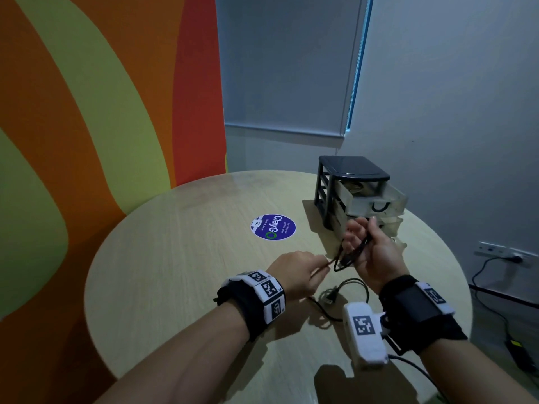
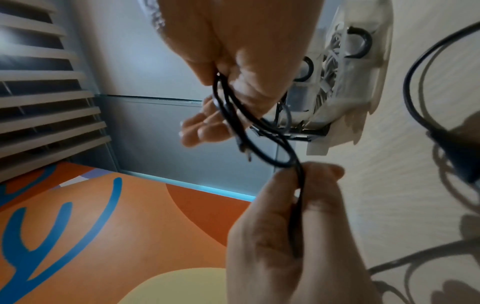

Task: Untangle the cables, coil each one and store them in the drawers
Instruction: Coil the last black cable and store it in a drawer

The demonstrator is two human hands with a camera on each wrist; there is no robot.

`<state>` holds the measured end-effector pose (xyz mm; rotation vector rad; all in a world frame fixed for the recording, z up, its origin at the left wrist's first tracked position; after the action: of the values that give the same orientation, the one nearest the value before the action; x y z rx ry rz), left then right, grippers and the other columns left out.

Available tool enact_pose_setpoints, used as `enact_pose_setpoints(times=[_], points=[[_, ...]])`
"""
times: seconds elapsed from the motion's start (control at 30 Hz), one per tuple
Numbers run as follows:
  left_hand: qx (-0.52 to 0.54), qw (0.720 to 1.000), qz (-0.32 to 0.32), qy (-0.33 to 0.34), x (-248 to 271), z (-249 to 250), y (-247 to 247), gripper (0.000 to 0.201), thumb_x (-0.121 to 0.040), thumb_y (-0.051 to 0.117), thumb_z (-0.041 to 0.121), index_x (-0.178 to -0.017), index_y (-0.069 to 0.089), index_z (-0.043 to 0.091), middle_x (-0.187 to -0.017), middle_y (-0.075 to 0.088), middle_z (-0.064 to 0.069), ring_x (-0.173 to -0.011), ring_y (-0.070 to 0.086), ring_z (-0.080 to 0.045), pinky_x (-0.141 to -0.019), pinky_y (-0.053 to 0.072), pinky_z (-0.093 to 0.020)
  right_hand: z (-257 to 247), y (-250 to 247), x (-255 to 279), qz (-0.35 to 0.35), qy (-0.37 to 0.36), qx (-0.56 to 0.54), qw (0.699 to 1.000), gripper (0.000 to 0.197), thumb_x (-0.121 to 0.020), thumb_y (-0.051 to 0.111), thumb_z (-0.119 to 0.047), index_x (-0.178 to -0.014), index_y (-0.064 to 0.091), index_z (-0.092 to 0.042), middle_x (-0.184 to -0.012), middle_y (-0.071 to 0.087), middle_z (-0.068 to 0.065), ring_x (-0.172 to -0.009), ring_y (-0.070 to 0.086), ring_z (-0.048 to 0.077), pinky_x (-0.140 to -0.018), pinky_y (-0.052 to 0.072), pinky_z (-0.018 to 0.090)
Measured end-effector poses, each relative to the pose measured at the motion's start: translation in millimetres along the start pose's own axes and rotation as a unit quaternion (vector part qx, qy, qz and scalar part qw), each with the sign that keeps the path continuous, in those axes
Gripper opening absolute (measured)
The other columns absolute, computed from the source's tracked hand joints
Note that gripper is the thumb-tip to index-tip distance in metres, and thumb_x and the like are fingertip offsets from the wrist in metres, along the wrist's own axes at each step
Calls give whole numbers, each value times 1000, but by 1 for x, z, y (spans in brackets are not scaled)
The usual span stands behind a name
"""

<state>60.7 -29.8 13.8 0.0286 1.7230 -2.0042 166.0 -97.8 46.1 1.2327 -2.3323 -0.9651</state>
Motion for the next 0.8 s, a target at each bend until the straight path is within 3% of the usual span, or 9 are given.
enact_pose_setpoints(times=[0.07,0.17,0.3,0.37,0.43,0.53,0.6,0.67,0.8], points=[[-9,999,-30,19,0,7,3,33,-93,44,34,-112,62,14,-93,63,-16,-85,57,-34,-67,39,-32,2,-2,-1,6,-18,23,1000,30,-103,24,-27,-93,48,-11,-78,73,0,-70,70,11,-61,57,20],[-28,997,-57,35,0,12,5,34,-91,53,30,-120,61,16,-100,62,-13,-90,58,-31,-73,44,-35,6,-2,-1,-9,-36,73,997,29,-104,20,-24,-99,44,-7,-100,71,5,-89,70,15,-79,58,29],[2,998,-6,67,0,17,3,31,-81,53,28,-98,68,7,-85,65,-13,-74,61,-34,-61,42,-32,8,-14,-4,-6,-52,215,975,24,-103,26,-22,-105,44,-7,-114,63,11,-99,65,24,-94,47,51],[10,997,16,77,-1,19,-2,26,-80,55,25,-92,68,6,-83,65,-12,-73,60,-32,-60,38,-28,6,-17,-4,-12,-41,269,962,22,-103,27,-20,-114,43,-10,-115,61,17,-93,65,26,-91,48,51],[22,996,44,76,-2,15,-12,24,-81,55,26,-92,64,7,-80,64,-9,-71,58,-27,-61,35,-25,3,-20,-2,-19,-27,347,937,29,-103,27,-18,-130,36,-12,-111,62,20,-87,66,27,-79,52,42],[53,991,104,64,-2,9,-29,31,-78,50,41,-82,57,11,-60,49,4,-52,42,-15,-50,29,-18,1,-26,0,-36,1,412,911,34,-103,28,-14,-137,31,-12,-88,67,17,-75,66,25,-67,50,31],[81,985,132,71,-4,12,-37,34,-78,45,45,-72,54,13,-52,41,9,-44,34,-7,-46,23,-12,3,-25,4,-56,44,391,917,30,-102,28,-13,-131,36,-9,-70,63,13,-61,62,22,-58,51,29],[101,979,164,73,-9,15,-43,32,-82,44,40,-67,53,13,-49,40,8,-41,33,-10,-44,24,-16,8,-15,12,-104,87,382,914,24,-102,30,-15,-118,44,-5,-61,56,10,-52,55,20,-49,48,29],[157,959,231,42,-22,17,-64,44,-88,36,43,-66,53,9,-48,47,-1,-43,42,-19,-44,33,-25,11,7,34,-182,130,364,904,38,-98,32,-38,-80,57,-16,-50,32,1,-42,24,12,-41,24,22]])
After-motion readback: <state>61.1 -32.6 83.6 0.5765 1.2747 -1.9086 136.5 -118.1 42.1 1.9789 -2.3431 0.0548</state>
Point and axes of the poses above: each hand's wrist, its own x-axis away from the middle knuckle, its own y-axis out of the palm, z = x × y, the point moved 5 cm from there along -x, towards the middle knuckle
